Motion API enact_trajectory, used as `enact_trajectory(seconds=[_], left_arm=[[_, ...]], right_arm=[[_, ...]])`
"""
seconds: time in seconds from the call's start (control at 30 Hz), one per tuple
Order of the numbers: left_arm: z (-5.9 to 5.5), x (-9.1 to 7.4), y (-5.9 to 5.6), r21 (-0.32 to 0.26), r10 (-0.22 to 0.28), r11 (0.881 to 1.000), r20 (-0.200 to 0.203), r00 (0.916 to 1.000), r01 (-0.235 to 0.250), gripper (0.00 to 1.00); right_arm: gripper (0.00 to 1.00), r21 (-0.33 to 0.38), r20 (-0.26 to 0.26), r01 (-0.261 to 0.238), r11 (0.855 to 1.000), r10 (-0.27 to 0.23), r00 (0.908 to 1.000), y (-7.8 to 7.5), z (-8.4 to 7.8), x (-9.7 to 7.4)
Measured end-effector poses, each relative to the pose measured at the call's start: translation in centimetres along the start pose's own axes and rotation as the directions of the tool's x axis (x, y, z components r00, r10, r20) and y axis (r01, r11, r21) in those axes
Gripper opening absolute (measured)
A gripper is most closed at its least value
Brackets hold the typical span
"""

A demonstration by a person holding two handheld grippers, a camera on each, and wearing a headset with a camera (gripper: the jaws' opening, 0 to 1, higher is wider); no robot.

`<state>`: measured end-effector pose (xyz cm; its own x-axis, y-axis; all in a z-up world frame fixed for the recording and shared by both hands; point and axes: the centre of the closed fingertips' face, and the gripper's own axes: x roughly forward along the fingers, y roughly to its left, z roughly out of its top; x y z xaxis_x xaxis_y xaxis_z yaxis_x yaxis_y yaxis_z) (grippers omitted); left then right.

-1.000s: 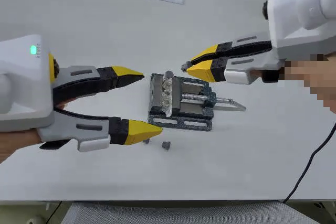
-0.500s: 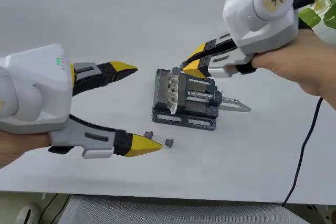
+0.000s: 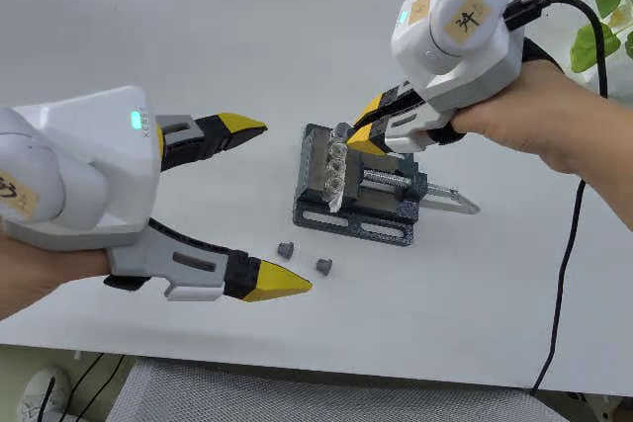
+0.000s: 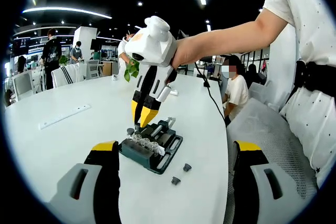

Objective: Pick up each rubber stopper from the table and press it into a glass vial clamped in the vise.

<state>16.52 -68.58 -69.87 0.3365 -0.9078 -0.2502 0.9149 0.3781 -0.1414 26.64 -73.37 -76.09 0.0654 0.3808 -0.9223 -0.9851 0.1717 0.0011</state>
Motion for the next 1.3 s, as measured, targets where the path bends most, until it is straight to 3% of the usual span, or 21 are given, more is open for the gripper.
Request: enact_trajectory(seconds=[0.5, 1.3], left_arm=[[-0.3, 0.3, -0.4, -0.009, -0.019, 1.000, 0.009, 0.9998, 0.019, 0.89], [-0.3, 0.3, -0.2, -0.027, -0.017, 0.999, 0.025, 0.9995, 0.018, 0.87]], right_arm=[[0.06, 0.004, -0.067, -0.016, 1.000, 0.016, 0.9976, 0.0, -0.6, 1.5], [0.06, -0.035, -0.149, -0.011, 0.999, 0.005, 0.9888, 0.0, -0.6, 2.2]])
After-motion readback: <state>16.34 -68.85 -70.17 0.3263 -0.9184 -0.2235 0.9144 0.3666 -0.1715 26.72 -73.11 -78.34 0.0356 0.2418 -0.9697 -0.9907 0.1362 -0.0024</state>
